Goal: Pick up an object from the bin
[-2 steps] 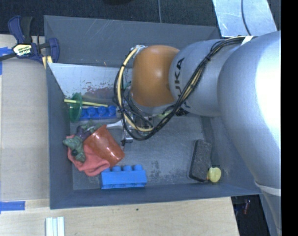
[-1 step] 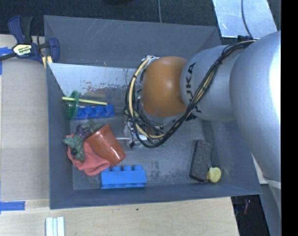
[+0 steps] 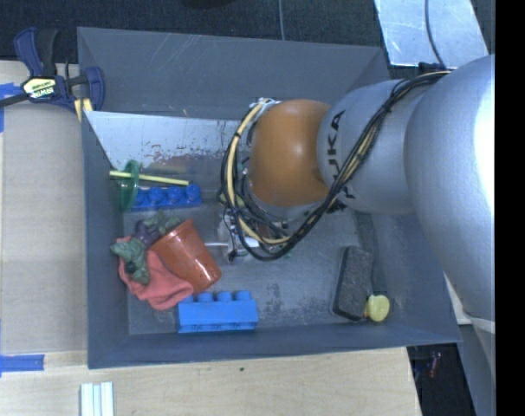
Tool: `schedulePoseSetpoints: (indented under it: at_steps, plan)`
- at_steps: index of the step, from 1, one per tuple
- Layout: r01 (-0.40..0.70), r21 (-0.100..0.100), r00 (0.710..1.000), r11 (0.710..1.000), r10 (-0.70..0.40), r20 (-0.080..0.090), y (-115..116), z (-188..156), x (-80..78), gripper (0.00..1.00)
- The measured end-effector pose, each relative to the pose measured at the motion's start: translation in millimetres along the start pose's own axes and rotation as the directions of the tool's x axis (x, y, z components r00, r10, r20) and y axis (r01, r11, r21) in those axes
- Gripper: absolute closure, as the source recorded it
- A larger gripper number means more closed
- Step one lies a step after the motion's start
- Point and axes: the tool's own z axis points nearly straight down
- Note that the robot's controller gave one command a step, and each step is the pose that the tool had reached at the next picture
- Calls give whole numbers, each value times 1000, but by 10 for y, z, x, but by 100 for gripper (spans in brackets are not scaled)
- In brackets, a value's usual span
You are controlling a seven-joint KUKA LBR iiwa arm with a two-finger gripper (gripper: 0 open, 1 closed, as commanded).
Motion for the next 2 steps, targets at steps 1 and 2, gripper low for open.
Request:
schedulePoseSetpoints:
  at_steps: [1,2]
  plan:
    - [29,0,1000,1000,-29,-4,48,-556,38,100]
    - [43,0,999,999,-43,-2,11,-1325,22,100]
